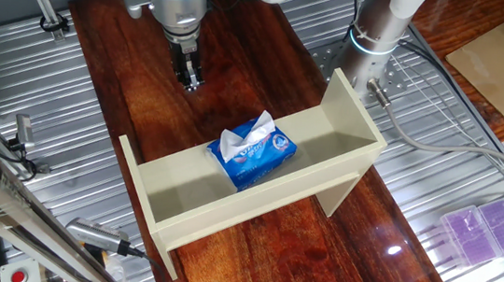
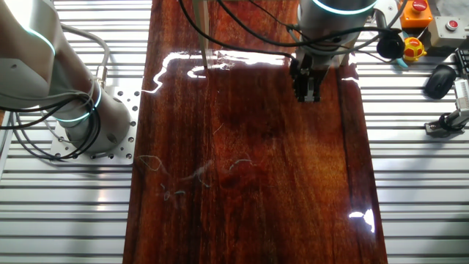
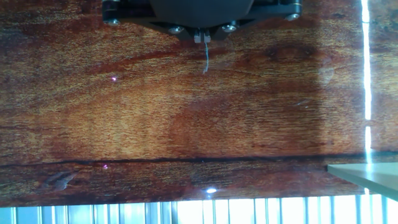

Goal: Take the object down from the shelf

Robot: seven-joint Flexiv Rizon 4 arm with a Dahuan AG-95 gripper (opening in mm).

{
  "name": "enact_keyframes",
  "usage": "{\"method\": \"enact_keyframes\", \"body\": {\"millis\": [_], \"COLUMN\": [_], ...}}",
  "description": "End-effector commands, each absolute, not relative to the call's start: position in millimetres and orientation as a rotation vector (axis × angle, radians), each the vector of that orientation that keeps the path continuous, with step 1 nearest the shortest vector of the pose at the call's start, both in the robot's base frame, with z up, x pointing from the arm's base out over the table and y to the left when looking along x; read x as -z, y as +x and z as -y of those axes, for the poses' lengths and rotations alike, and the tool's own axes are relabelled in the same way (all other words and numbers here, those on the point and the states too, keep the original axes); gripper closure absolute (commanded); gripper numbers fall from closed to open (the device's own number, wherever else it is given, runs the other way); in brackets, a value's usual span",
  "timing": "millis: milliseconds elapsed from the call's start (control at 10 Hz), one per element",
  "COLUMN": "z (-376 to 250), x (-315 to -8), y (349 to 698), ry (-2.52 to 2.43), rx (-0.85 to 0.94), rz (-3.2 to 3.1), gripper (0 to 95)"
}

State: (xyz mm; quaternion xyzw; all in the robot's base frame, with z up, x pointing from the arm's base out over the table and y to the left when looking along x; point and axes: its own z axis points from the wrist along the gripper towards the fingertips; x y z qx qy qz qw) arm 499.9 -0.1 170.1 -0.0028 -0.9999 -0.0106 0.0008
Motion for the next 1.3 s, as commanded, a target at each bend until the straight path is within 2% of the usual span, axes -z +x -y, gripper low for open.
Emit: {"method": "enact_keyframes", "body": {"millis": [100, 1300], "z": [0.0, 0.0], "x": [-170.0, -170.0], "y": [500.0, 500.0], "ry": [0.016, 0.184], "rx": [0.034, 0.04], "rz": [3.14, 3.137], "gripper": [95.0, 95.0]}}
